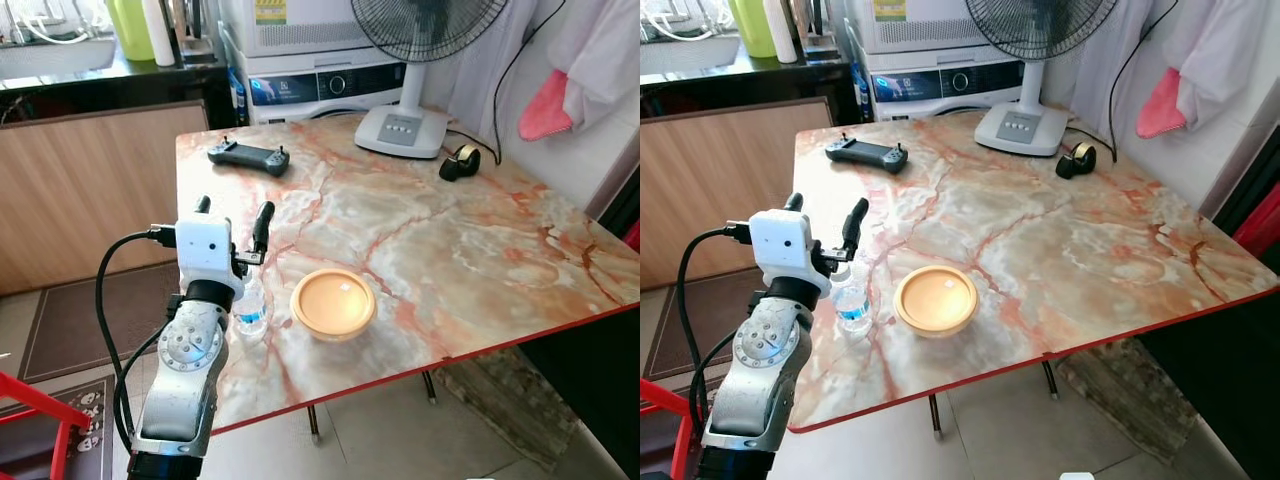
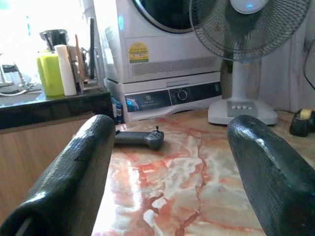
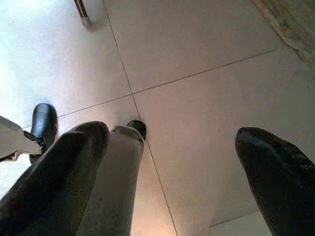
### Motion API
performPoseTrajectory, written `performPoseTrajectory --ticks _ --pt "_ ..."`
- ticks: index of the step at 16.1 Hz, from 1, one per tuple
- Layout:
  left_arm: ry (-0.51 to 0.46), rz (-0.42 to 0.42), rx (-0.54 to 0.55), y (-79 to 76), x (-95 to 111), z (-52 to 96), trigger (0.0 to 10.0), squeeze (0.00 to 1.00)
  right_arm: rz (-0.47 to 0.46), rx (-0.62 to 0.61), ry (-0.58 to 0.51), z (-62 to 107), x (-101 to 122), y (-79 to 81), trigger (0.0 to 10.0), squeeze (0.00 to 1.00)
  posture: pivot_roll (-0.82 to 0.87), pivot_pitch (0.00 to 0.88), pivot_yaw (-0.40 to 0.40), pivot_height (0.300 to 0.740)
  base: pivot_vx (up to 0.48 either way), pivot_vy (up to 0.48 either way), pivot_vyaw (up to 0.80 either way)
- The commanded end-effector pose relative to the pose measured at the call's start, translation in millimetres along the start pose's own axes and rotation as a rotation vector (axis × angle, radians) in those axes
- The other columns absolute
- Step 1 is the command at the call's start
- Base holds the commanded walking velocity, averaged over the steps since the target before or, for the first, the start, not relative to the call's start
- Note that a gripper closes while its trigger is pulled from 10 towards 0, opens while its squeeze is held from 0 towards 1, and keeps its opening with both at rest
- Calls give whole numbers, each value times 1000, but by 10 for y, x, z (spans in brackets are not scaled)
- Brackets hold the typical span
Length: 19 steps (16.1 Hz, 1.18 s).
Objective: Restocking fridge
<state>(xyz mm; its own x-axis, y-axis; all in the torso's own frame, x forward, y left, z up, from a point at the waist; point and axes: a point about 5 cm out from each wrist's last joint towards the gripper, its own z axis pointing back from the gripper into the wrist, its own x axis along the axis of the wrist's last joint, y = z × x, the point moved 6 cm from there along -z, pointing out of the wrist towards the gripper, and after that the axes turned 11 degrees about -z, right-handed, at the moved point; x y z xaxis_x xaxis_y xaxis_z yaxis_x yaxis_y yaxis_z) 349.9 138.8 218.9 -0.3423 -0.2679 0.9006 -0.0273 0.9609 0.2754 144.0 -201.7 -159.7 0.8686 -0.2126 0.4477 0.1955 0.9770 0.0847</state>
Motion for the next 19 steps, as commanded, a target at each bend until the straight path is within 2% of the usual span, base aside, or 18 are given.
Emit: performPoseTrajectory --ticks 1,3,6,8,9,11,12,13,15,17,19 --pt "-24 -19 -18 -8 140 -44 10000 0 -1 -4 5 5 -13 -26 10000 0 115 0 -25 740 0 0 0" --pt "9 -3 -5 56 180 -92 10000 0 4 -3 6 6 -19 -24 10000 0 112 0 -28 740 0 0 0" --pt "89 -99 -64 92 186 -165 10000 0 19 -6 10 8 -28 -32 10000 0 114 0 -31 740 0 0 0" --pt "215 -35 -103 144 176 -224 10000 0 27 -9 10 10 -36 -36 10000 0 122 0 -28 740 0 0 0" --pt "223 -33 -109 142 178 -226 10000 0 27 -9 10 10 -36 -34 10000 0 122 0 -28 740 0 0 0" --pt "303 -35 -142 213 160 -268 10000 0 24 -5 8 9 -34 -25 10000 0 128 0 -25 740 0 0 0" --pt "331 -26 -177 194 145 -263 10000 0 24 -4 7 9 -32 -22 10000 0 134 0 -24 740 0 0 0" --pt "385 33 -237 135 98 -238 10000 0 24 -3 7 8 -29 -20 10000 0 134 0 -22 740 0 0 0" --pt "454 39 -274 82 -1 -192 10000 0 20 -10 3 8 -26 -28 10000 0 131 0 -20 740 0 0 0" --pt "511 6 -356 -35 -113 -96 10000 0 20 -12 6 10 -31 -35 10000 0 129 0 -21 740 0 0 0" --pt "537 -45 -376 -37 -147 -70 10000 0 19 -16 7 11 -34 -46 10000 0 131 0 -24 740 0 0 0"
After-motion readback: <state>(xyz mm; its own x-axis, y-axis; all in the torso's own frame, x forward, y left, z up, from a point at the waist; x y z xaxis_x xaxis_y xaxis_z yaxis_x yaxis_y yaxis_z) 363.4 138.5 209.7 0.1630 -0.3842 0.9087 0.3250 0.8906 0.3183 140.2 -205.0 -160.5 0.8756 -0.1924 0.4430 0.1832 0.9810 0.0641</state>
